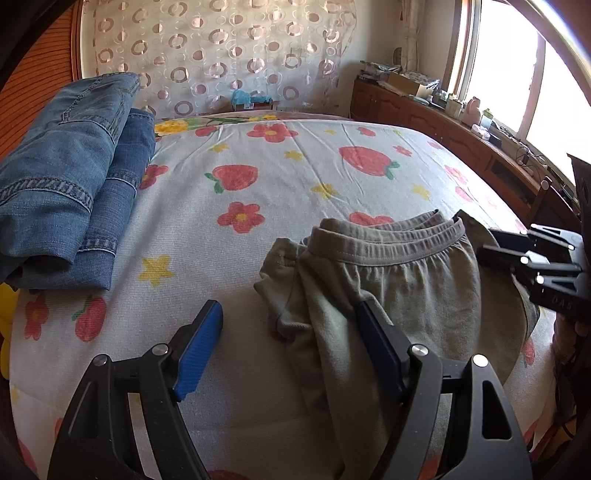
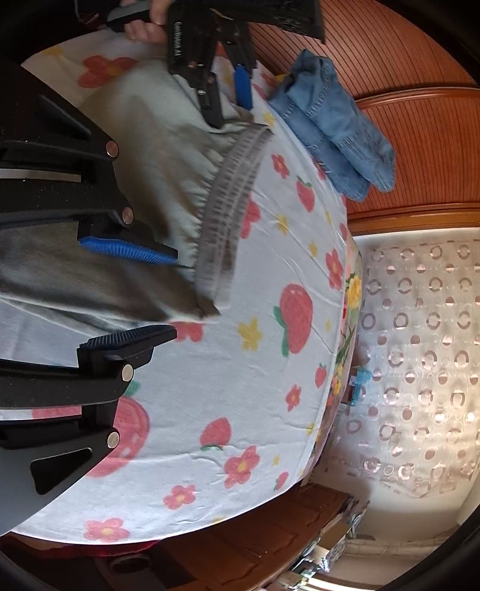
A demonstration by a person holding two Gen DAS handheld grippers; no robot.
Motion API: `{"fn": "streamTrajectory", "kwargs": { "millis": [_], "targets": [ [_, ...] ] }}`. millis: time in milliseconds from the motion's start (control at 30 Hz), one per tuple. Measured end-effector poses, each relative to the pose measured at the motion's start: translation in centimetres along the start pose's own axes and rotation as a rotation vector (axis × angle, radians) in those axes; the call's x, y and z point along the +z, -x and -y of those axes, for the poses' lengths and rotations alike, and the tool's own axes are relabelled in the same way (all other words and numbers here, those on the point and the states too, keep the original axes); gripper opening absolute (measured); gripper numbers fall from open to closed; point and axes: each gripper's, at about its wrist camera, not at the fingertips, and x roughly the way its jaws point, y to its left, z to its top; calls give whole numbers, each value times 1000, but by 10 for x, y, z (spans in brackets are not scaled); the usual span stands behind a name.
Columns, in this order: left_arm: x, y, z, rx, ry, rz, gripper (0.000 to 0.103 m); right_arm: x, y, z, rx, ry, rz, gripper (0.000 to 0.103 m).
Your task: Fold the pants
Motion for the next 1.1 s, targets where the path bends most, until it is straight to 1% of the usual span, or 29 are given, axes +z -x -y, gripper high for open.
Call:
{"fn": "streamTrajectory", "kwargs": {
  "millis": [100, 267, 300, 467, 633, 800, 933, 1033, 1100],
  "targets": [
    [0, 0, 0, 1, -1, 0, 77, -7, -2, 0, -8, 0, -7, 43],
    [0, 0, 0, 1, -1, 0, 77, -9, -2, 8, -12, -40, -9, 59],
    [0, 0, 0, 2, -1, 0, 77, -9, -2, 9, -15, -44, -12, 60],
    [0, 0, 1, 1, -1, 0, 77, -7, -1, 14, -14, -71, -37, 62],
    [0, 0, 1, 2, -2, 0, 78, -9, 16, 9, -77, -51, -35, 62],
    [0, 0, 0, 2, -2, 0, 78, -22, 36, 4, -28, -56, -26, 63],
    [0, 0, 0, 2, -2, 0, 78, -32, 56, 6, 2, -74, -7, 66],
    [0, 0, 1, 3, -3, -1, 78, -38, 69, 9, -3, -85, 2, 66],
    [0, -1, 1, 5, -5, -2, 79, -41, 74, 12, -40, -84, -5, 66]
  ]
}}
